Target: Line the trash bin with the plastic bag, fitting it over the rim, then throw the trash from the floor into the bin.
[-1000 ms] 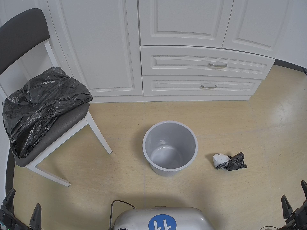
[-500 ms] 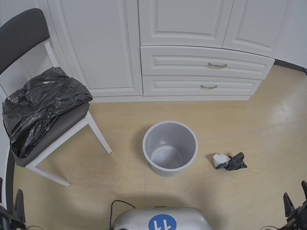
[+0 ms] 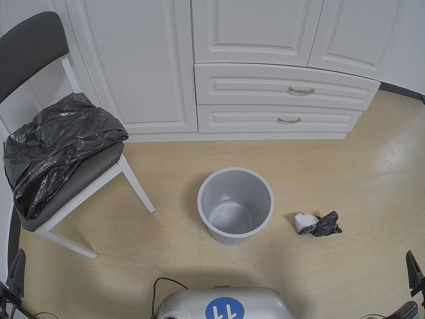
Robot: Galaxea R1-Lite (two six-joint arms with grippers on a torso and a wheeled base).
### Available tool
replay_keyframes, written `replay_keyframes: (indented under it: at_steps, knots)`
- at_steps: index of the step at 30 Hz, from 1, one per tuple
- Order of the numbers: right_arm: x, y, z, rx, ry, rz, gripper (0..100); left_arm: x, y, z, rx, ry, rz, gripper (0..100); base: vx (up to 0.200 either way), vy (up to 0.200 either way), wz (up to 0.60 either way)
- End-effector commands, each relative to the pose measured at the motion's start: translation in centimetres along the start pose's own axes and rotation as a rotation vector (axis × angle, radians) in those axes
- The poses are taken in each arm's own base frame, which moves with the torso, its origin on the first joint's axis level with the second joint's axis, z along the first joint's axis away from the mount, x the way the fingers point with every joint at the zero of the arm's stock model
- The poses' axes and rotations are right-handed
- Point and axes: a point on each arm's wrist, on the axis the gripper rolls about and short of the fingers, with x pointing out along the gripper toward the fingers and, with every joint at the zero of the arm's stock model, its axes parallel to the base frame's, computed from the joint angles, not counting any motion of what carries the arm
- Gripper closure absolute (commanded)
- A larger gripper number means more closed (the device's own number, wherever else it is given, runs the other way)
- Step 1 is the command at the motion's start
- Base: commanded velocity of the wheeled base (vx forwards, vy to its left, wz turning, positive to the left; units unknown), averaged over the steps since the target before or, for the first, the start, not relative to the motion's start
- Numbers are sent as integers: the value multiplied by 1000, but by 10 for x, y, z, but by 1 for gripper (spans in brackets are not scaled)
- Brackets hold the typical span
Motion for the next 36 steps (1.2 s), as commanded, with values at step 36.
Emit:
replay_keyframes:
  at_steps: [36]
  knots:
    - [142, 15, 78, 137, 205, 74, 0, 167, 103, -20, 109, 776, 451, 0, 0, 0, 0]
